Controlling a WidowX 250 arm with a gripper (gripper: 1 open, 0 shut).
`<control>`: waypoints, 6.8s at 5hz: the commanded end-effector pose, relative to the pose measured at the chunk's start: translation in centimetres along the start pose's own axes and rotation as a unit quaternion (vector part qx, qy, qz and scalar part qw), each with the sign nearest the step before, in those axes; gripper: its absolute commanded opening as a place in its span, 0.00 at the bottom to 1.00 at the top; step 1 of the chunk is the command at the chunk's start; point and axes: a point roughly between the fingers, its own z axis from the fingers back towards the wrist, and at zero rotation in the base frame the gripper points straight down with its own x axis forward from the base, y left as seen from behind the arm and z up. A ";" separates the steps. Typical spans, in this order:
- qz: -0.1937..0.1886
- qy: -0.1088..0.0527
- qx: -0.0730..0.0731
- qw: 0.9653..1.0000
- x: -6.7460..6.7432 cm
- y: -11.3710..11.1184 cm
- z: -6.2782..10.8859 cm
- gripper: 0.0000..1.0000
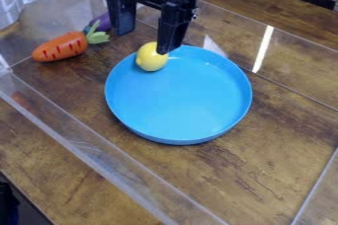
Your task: Remove the purple eggplant from the blue tray and put it on the table
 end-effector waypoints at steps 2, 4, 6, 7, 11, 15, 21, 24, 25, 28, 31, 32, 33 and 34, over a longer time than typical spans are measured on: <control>-0.045 0.017 0.002 0.999 -0.9 -0.7 -1.6 1.00; -0.124 0.039 0.014 0.991 -0.8 0.9 -2.0 1.00; -0.171 0.055 0.020 0.984 -0.3 1.5 -1.8 1.00; -0.175 0.062 0.019 0.982 -0.3 1.7 -2.0 1.00; -0.317 0.090 0.045 0.943 -0.7 2.8 -4.6 1.00; -0.430 0.116 0.076 0.892 1.4 7.6 -4.7 1.00; -0.492 0.103 0.089 0.860 1.0 11.2 -6.7 1.00; -0.494 0.060 0.099 0.862 1.3 11.3 -3.6 1.00; -0.488 0.058 0.102 0.865 2.5 10.7 -3.8 1.00; -0.523 0.043 0.113 0.844 3.5 13.5 -9.0 1.00; -0.519 0.014 0.109 0.848 2.3 13.9 -7.8 1.00; -0.533 0.008 0.112 0.838 1.7 13.1 -8.0 1.00; -0.546 0.003 0.117 0.830 1.2 12.3 -8.1 1.00; -0.518 0.003 0.120 0.847 1.3 11.2 -8.5 1.00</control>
